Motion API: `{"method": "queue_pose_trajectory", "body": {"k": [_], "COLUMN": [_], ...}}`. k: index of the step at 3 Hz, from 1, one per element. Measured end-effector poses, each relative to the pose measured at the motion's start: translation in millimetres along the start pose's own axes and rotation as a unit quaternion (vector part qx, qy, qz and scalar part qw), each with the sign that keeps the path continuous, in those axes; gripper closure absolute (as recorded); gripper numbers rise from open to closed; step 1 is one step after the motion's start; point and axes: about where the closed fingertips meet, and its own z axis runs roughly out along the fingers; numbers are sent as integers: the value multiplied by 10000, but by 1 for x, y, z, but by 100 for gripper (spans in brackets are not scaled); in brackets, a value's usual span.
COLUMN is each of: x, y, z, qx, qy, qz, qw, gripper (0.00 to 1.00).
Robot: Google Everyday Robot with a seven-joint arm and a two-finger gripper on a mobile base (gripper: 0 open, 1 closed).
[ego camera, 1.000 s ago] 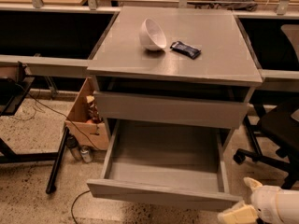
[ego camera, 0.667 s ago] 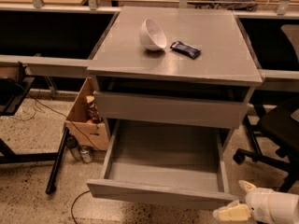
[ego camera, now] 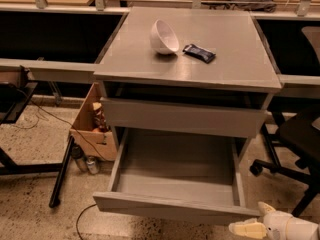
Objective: Close middle drawer
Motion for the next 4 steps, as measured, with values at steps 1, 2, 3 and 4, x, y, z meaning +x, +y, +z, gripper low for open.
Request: {"method": "queue_pose_trajectory", "body": {"k": [1,2,3,4], "x": [18,29,35,39], "y": [-32,-50,-61,-65], "z": [11,24,47,63], "qx": [249,301,198,118], "qy": [-462,-679,-858,-922], "qz": [423,643,770,845], "qw": [9977,9952,9931,9921], "gripper": [0,0,0,0]}}
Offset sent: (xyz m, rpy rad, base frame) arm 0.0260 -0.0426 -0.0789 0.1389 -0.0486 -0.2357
